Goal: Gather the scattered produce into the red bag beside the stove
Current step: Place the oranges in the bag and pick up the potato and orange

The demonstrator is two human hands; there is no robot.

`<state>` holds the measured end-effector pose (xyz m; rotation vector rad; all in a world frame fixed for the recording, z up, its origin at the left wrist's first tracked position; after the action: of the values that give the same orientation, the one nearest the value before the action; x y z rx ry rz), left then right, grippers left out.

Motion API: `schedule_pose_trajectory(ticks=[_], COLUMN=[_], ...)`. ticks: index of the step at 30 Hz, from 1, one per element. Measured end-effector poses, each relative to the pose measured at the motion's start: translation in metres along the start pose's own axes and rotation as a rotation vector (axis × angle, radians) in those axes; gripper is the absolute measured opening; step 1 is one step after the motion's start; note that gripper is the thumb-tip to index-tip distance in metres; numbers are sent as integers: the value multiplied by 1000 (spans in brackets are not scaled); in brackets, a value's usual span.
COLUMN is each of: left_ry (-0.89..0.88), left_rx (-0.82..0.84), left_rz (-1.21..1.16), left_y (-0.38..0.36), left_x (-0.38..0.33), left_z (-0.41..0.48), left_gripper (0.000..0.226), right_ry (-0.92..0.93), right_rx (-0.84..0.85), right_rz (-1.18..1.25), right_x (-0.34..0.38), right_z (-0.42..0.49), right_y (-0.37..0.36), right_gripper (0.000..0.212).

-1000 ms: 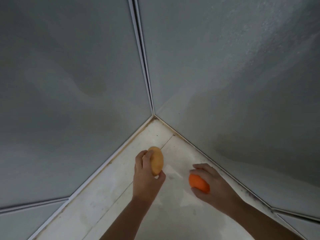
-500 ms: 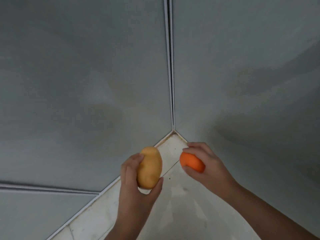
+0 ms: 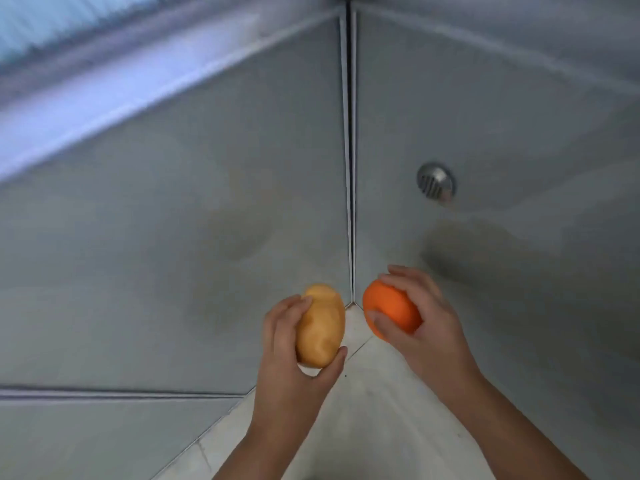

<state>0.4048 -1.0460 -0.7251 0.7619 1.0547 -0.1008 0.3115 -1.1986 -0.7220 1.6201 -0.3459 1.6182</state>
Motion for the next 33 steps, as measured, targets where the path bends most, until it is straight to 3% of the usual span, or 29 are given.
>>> schedule_pose_trajectory(ticks=[19, 23, 33], left_ry=[3, 40, 23], left_rx=[-348, -387, -469], left_rz=[76, 50, -17], left_y=[169, 200, 267], left_x=[-289, -336, -426], left_z=[22, 14, -33], left_gripper=[68, 76, 69], right_ry=[31, 52, 183], right_rx=[3, -13, 27], right_rz=[6, 26, 82], right_x=[327, 384, 490], right_z=[-14, -24, -73], right_y=[110, 138, 174], right_gripper=[43, 42, 40])
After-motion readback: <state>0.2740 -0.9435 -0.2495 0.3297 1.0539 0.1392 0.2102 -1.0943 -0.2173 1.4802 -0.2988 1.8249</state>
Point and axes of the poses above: each hand's wrist, its own z-axis towards the middle knuckle, its own y-axis out of the back of the hand, x = y × z, the point moved 5 cm from there along z, towards the middle knuckle, and after that the axes turned 2 degrees about z, right-handed, at the moved point
